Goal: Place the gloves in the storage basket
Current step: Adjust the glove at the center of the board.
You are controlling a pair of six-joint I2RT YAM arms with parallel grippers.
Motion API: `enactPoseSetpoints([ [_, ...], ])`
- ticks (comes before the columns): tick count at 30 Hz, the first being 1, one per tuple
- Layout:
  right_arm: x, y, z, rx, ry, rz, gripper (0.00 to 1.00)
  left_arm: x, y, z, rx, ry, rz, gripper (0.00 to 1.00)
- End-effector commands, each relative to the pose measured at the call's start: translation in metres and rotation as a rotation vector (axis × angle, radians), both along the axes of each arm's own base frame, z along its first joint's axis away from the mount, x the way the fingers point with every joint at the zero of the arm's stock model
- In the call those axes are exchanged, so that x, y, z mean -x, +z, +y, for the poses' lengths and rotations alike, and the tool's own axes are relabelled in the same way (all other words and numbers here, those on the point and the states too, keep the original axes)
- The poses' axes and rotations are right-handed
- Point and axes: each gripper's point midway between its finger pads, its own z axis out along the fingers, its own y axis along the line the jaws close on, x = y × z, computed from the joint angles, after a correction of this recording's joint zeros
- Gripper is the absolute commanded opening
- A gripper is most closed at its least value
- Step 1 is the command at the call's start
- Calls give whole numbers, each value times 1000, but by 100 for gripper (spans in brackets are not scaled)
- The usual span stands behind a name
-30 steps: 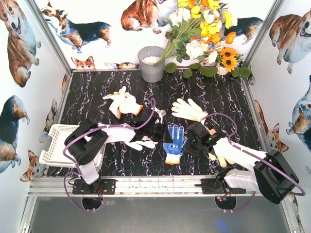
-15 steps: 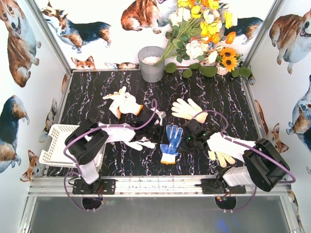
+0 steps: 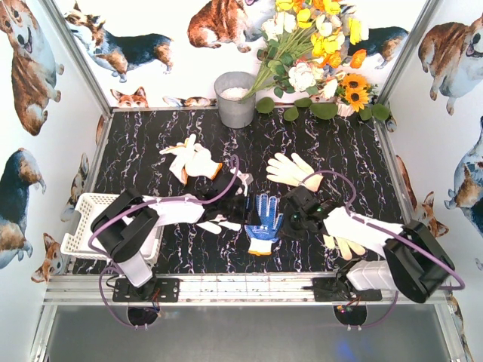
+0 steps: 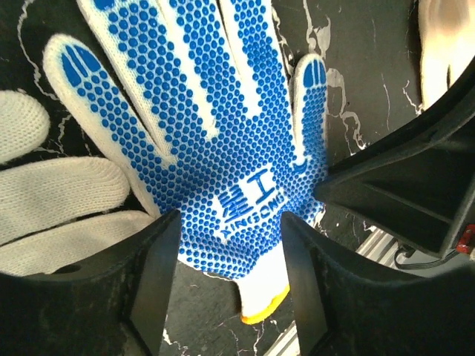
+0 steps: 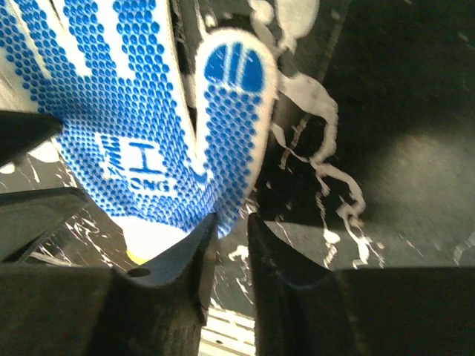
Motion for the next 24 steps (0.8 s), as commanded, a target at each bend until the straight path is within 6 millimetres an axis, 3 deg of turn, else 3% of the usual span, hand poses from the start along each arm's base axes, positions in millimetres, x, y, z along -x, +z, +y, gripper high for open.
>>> enactPoseSetpoints([
  [1, -6, 29, -8, 42, 22, -68, 29, -16, 30, -3, 28, -12, -115, 56],
  [5, -4, 59, -22, 90, 40, -118, 45, -32, 65, 0, 17, 13, -229, 68],
  [9, -6, 83, -25, 84, 53, -180, 48, -47, 84, 23, -67, 82, -314, 74],
  [18, -10, 91, 33, -218, 76, -161, 36, -61, 81, 111, -241, 256, -317, 79],
  [24, -11, 79, 37, -189, 93, -120, 34, -73, 61, 180, -349, 378, -220, 73],
])
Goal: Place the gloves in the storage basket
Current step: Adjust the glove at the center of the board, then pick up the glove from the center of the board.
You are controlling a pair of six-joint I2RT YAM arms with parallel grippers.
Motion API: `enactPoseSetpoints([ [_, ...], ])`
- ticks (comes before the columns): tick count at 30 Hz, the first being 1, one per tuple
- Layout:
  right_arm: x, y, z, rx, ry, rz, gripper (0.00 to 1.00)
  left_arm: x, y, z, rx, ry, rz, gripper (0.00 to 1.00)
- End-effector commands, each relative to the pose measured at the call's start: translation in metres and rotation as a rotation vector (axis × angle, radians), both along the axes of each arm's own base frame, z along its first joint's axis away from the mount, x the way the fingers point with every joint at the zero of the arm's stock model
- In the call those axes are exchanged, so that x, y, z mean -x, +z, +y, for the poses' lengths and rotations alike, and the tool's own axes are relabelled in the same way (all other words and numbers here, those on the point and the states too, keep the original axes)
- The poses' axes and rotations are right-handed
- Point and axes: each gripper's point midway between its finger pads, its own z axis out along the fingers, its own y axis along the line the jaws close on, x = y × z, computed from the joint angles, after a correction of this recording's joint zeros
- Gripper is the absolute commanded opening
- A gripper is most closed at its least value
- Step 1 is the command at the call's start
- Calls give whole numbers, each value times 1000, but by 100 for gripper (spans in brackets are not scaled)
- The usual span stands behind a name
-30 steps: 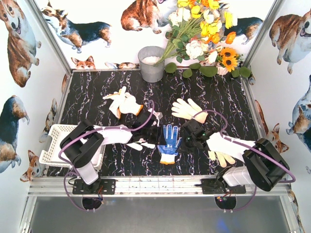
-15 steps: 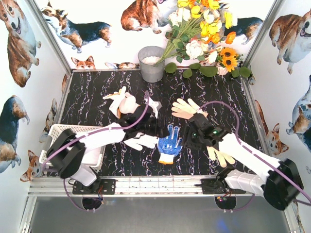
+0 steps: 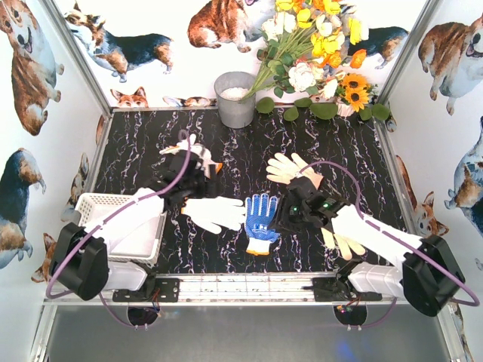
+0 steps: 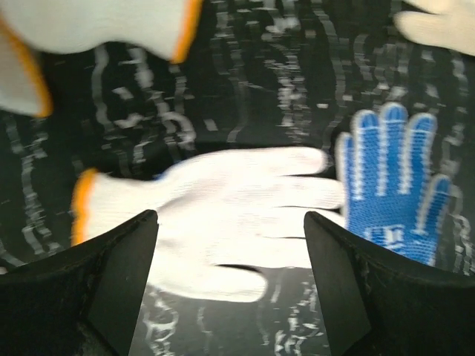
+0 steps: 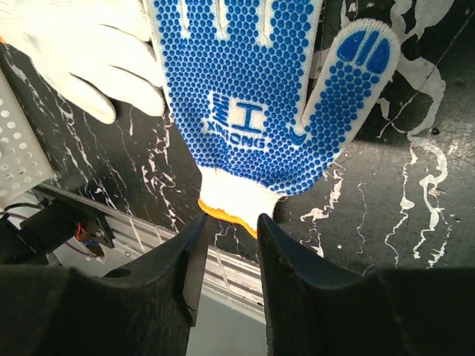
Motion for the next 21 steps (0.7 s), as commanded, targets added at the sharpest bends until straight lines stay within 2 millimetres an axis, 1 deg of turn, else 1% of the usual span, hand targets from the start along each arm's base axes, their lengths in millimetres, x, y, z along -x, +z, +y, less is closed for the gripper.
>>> enactPoseSetpoints([
  [1, -10, 16, 15, -57, 22, -46, 34, 1, -22, 53, -119, 76, 87, 72],
  [4, -10, 19, 10, -36, 19, -62, 34, -7, -29, 78, -170, 126, 105, 68],
  [7, -9, 19, 6, -20, 12, -70, 35, -18, -39, 93, -186, 171, 114, 63],
  [9, -9, 17, 5, -16, 9, -68, 35, -22, -47, 93, -167, 171, 133, 60],
  [13, -8, 17, 5, -21, 10, -63, 35, -27, -58, 84, -131, 144, 159, 54],
  [16, -8, 16, 5, -21, 8, -63, 35, -28, -64, 84, -131, 141, 173, 50],
  [21, -8, 13, 6, -20, 11, -60, 35, -27, -78, 84, -118, 134, 206, 47],
])
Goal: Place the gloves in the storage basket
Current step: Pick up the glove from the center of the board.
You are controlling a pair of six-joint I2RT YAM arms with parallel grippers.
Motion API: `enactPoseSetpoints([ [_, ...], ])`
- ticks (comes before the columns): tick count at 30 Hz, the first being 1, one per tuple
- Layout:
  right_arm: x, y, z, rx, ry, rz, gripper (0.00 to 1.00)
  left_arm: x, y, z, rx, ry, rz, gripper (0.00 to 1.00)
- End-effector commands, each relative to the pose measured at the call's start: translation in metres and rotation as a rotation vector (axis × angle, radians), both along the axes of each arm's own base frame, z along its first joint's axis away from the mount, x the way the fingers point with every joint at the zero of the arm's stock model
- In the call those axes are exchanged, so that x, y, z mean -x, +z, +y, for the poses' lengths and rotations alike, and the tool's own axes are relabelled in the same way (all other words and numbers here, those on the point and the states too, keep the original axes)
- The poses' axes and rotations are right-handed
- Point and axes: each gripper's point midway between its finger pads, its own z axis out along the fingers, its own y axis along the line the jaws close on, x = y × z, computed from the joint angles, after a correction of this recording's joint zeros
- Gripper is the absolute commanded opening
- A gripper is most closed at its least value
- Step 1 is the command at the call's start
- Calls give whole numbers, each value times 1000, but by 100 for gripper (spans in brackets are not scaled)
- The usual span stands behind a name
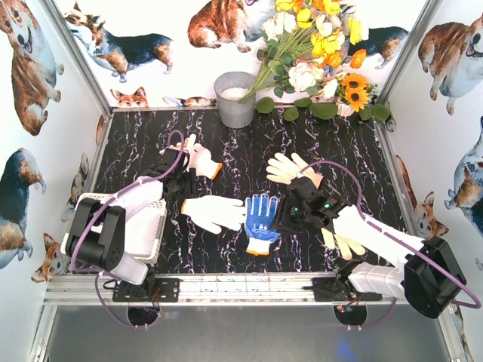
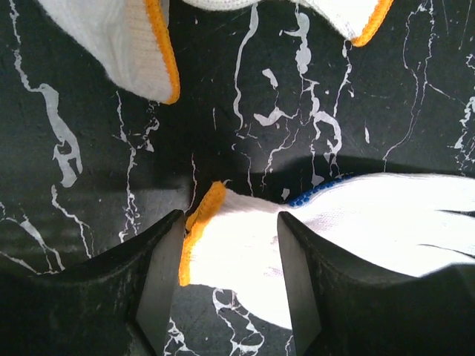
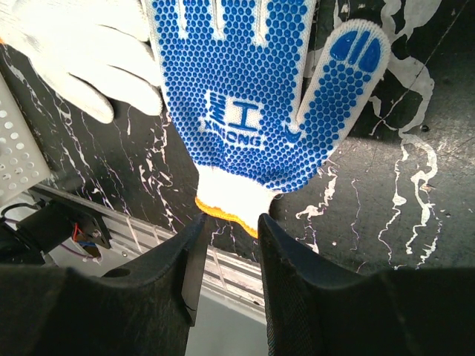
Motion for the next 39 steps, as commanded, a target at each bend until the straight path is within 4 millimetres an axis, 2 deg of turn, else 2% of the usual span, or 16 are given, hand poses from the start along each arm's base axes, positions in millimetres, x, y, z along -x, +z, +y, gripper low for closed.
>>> enactPoseSetpoints([
  [1, -10, 14, 7, -32, 3, -60, 36, -9, -6, -2, 34, -10, -8, 47],
  [7, -11, 17, 9, -39, 4, -62, 35, -12, -20, -6, 41, -21, 27, 31],
  [10, -11, 20, 7, -34, -1, -67, 36, -12, -16, -8, 52, -24, 23, 16],
  [12, -12, 20, 6, -27, -5, -70, 36, -12, -8, -7, 53, -19, 4, 9],
  [16, -13, 31, 7, -52, -4, -98, 36, -12, 26, -3, 56, -3, -74, 0],
  [21, -19, 43, 20, -109, 16, -130, 37, -11, 80, -7, 125, 24, -181, 0],
  [27, -32, 64, 54, -221, 51, -198, 42, -3, 124, -32, 375, 103, -247, 0],
  [32, -40, 99, 88, -291, 123, -356, 51, -1, 169, -56, 643, 235, -312, 0],
  [36, -41, 123, 105, -190, 193, -533, 59, -1, 194, -76, 752, 308, -314, 0],
  [39, -43, 139, 111, -106, 236, -653, 62, -1, 204, -97, 798, 331, -263, 0],
])
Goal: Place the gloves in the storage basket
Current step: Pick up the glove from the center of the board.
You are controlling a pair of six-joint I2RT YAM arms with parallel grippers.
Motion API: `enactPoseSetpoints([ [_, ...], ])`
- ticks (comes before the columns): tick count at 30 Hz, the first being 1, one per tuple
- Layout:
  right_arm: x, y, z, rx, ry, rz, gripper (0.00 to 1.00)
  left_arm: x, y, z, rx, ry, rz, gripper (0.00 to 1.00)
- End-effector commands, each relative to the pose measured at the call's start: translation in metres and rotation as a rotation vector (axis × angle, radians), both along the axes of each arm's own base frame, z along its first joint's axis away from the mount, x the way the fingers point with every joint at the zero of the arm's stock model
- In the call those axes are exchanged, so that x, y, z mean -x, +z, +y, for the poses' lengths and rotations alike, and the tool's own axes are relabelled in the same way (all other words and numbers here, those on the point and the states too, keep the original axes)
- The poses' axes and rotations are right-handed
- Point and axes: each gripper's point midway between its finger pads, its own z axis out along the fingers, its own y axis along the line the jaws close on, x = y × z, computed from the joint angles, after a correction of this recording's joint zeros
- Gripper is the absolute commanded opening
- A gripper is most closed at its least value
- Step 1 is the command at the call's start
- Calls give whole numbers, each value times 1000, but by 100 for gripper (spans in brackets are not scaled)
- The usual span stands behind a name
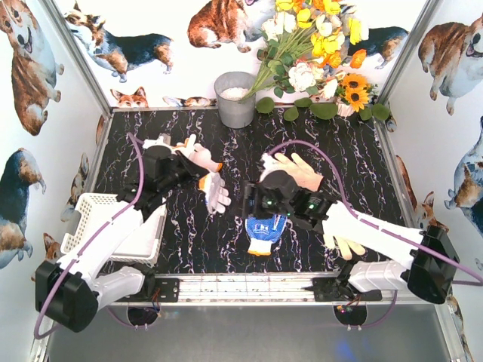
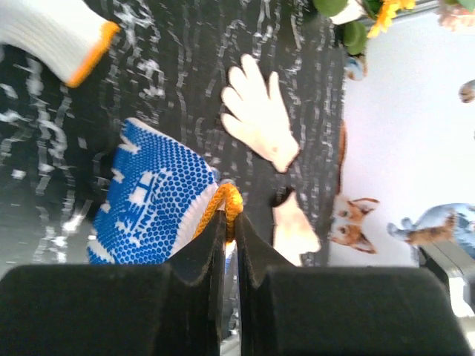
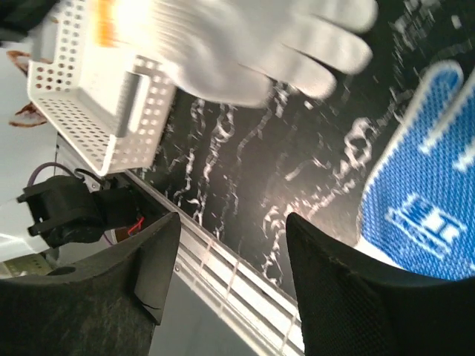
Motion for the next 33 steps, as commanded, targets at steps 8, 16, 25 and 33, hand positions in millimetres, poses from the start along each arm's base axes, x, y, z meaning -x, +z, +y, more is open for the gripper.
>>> enactPoseSetpoints([
  [8, -33, 78, 4, 261, -67, -550, 63, -4, 51, -65, 298, 70, 86, 0],
  [16, -43, 68, 2, 375, -113, -596, 63, 4, 60, -82, 364, 68, 100, 0],
  [25, -49, 77, 10, 437, -177, -709, 63, 9, 67, -91, 401, 62, 99, 0],
  [33, -57, 74, 14, 426, -259, -765, 62, 12, 72, -94, 444, 61, 104, 0],
])
